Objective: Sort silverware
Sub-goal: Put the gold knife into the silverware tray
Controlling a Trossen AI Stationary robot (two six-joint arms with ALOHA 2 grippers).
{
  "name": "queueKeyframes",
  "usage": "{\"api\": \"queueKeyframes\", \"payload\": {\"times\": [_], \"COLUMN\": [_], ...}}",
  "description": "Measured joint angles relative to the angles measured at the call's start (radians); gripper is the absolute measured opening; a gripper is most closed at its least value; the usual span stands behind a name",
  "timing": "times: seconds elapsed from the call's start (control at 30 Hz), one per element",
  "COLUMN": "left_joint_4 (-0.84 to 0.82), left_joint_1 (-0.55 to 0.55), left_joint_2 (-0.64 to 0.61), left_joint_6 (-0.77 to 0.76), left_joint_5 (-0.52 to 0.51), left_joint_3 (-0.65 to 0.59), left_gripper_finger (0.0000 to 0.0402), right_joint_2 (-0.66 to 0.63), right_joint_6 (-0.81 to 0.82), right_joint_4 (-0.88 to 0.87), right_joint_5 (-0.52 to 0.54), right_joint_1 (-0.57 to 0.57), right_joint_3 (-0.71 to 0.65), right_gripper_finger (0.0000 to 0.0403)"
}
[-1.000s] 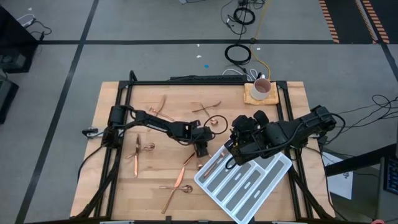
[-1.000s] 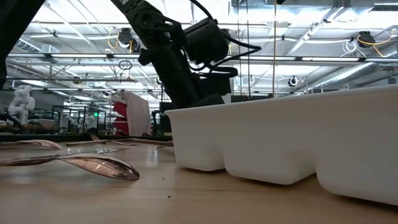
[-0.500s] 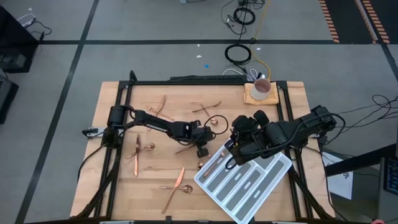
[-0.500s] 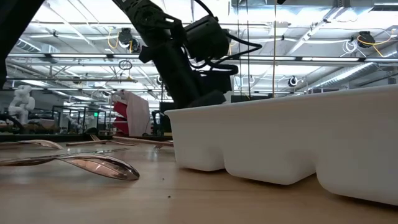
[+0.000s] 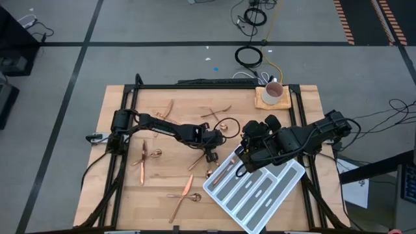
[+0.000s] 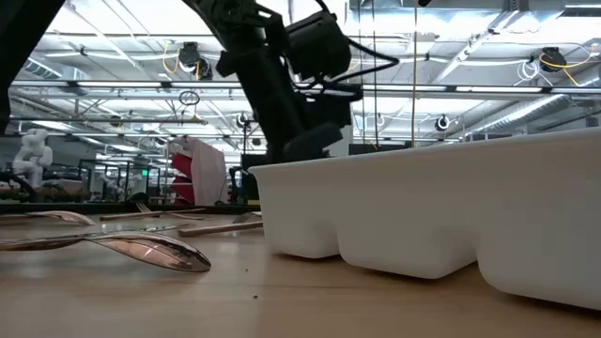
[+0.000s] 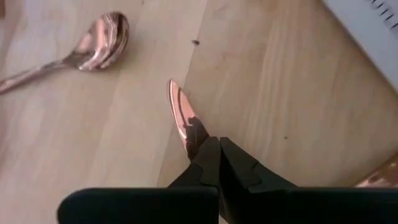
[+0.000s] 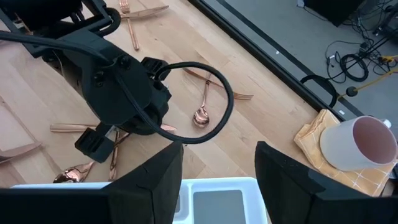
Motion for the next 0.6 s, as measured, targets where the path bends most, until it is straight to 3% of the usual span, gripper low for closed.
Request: {"api": "queueKeyframes", "payload": {"times": [0.33,0.47,0.6], "left_joint_4": [-0.145,-0.243,-0.449], "left_joint_1": [0.014,0.034,0.049], "left_joint_2": [-0.004,-0.026,-0.081], "left_joint_6": [0.052,0.075,0.083], "left_joint_5": [-0.004,0.020,0.095], "left_joint_3": [0.101,0.140,0.147], "left_gripper_finger": [0.0007,0.0040,0.0081], "right_joint_2": [0.000,0.000,0.000], "right_joint_6": [0.000,0.000,-0.003], "right_joint_4": [0.000,0.000,0.000], "right_joint_5": [0.023,0.020,-0.006], "right_joint_1": [0.000,0.000,0.001], "right_joint_3": [0.000,0.000,0.000], "right_gripper_finger": [0.0187,0.0191,0.0201]}}
